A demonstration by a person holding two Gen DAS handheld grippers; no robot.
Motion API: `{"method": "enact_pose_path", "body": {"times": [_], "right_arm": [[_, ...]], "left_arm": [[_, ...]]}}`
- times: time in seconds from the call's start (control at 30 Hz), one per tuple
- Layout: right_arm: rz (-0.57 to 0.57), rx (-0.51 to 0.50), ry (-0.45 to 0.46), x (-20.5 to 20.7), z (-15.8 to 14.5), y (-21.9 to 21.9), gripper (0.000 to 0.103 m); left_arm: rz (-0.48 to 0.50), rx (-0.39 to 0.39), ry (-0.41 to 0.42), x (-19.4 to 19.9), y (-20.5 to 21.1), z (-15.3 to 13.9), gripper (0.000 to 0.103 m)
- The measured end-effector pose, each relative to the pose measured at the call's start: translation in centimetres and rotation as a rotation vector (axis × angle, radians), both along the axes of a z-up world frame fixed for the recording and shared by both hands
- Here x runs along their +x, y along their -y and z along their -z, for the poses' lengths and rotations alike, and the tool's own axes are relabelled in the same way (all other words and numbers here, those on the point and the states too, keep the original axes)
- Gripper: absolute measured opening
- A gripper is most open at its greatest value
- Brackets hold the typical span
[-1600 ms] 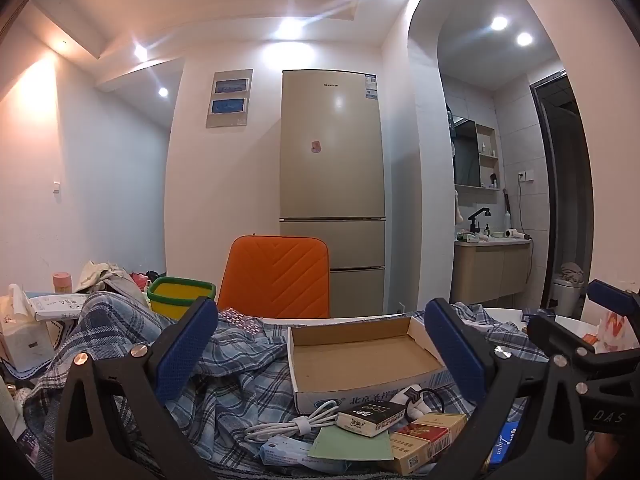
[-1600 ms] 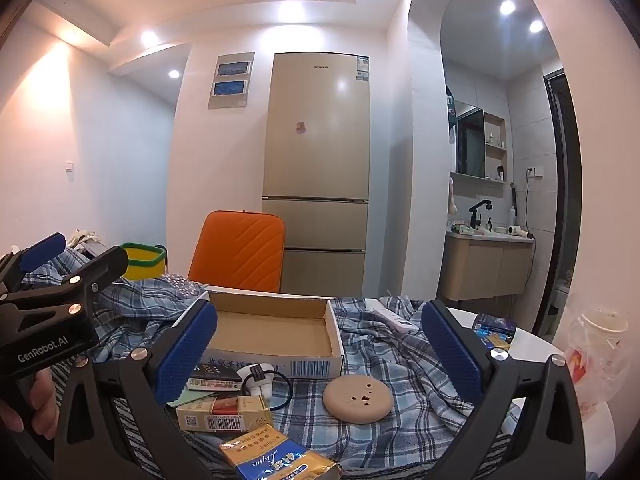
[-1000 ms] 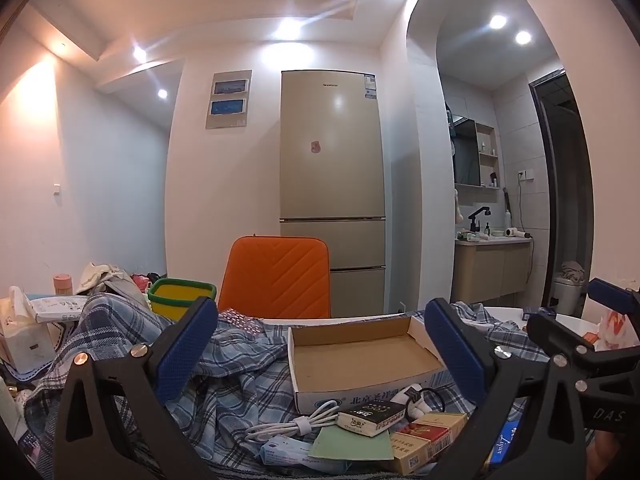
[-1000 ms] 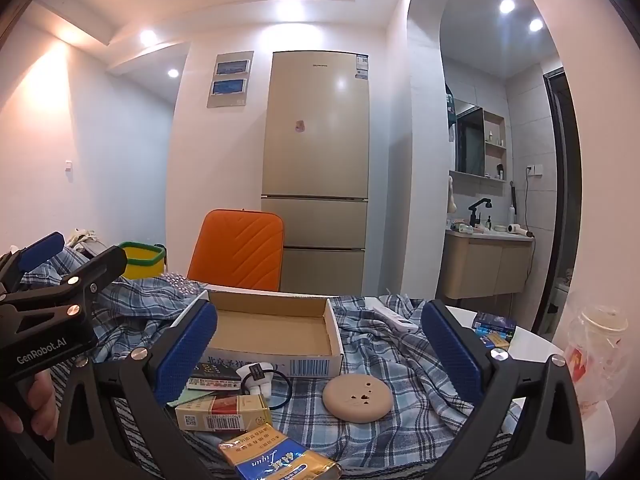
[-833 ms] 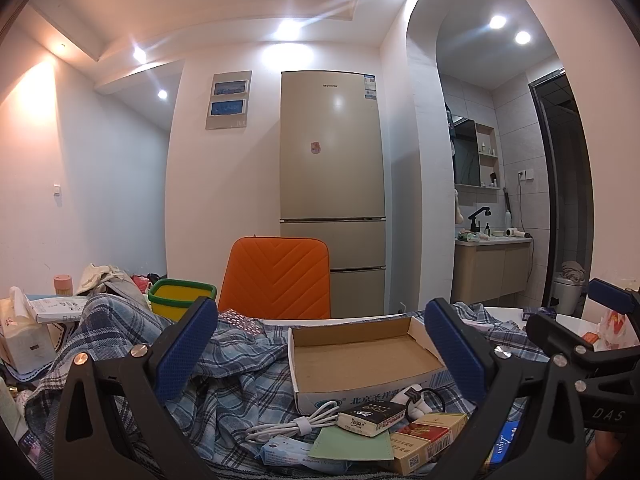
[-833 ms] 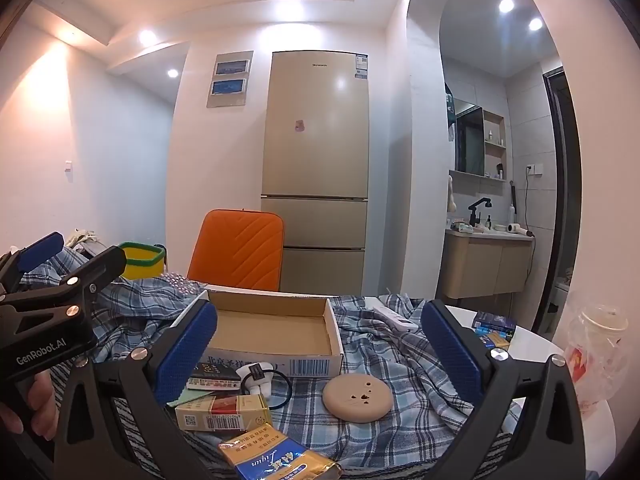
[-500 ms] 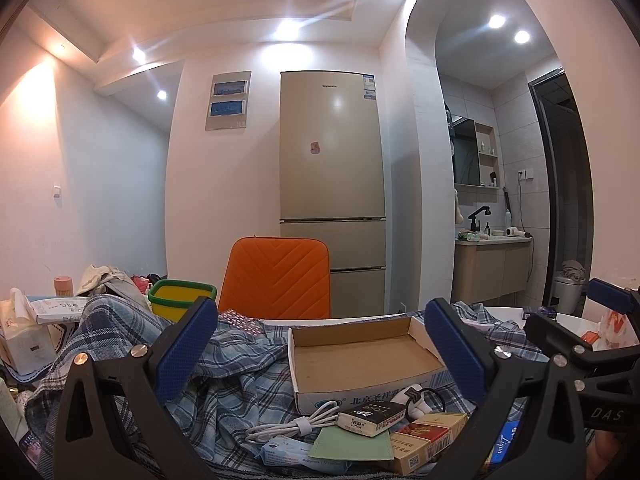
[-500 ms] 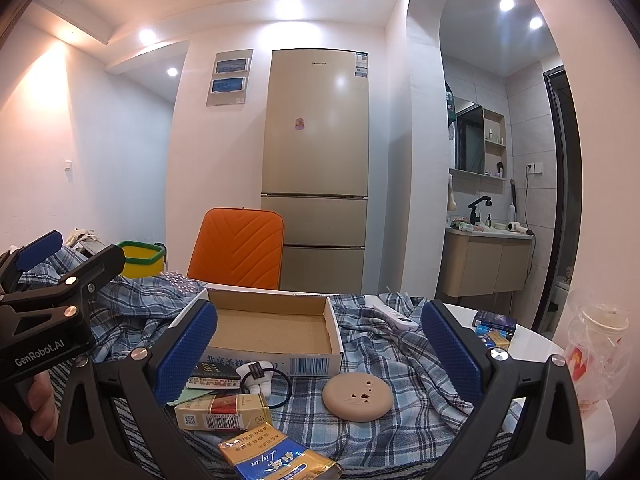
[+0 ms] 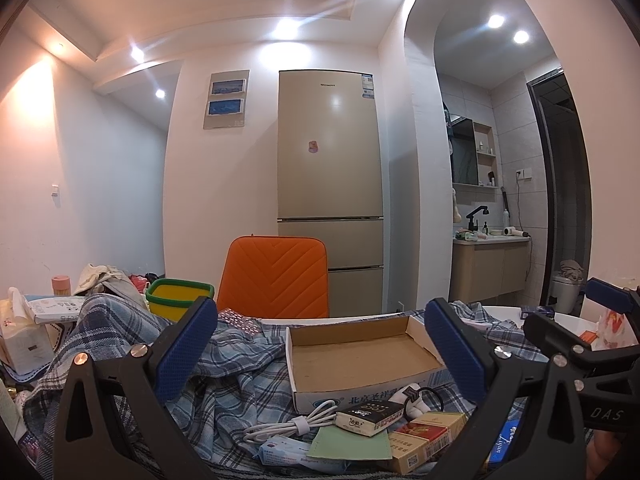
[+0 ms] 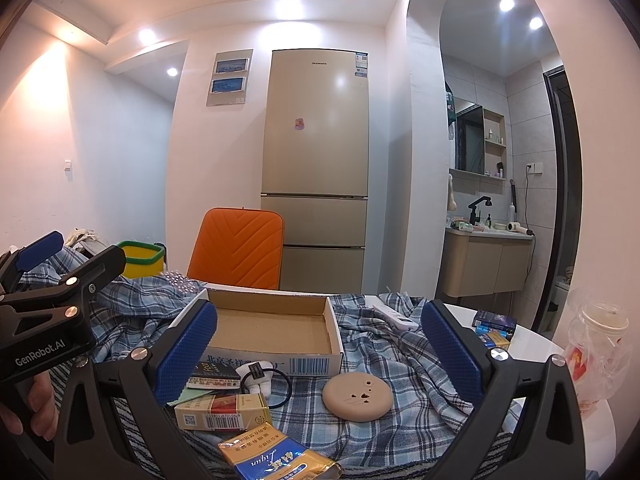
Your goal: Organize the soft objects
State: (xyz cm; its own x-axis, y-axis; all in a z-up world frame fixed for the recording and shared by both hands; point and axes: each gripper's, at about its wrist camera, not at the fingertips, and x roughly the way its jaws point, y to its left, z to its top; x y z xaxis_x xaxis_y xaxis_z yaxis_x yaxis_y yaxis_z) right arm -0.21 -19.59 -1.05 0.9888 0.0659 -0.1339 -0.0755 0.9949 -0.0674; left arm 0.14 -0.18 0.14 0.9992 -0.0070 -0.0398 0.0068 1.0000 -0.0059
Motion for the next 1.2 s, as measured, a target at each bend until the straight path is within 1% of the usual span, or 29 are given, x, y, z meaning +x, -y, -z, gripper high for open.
{"method": "enact_pose_path", "body": {"times": [0.2,0.37,0.5,0.67,1.03,1.2], "right_arm": [[0.000,0.000,0.000,0.01,0.00,0.00,0.103],[0.000,0.000,0.000,0.02,0.00,0.00,0.103],[0.000,0.001,0.000,0.00,0.00,0.03,0.103],[0.000,0.000,0.000,0.00,-0.01,0.02,0.103],[0.002,0.000,0.001,0.01,-0.07,0.05,0.103],[0.005,0.001,0.004,0.04,-0.15,0.02,0.103]], "left_arm": [[0.014,-0.001,-0.005,-0.04,-0.07,0.10,0.103],[0.035,0.013,0.007,-0.35,0.25,0.07,0.103],[0.062,0.014,-0.021,0.14,0.25,0.19,0.103],[0.059,0.000,-0.026,0.18,-0.03,0.16,0.103],[0.055,-0.003,-0.033,0.27,-0.09,0.19,0.103],[0.046,-0.003,-0.022,-0.04,-0.10,0.14,0.103]]}}
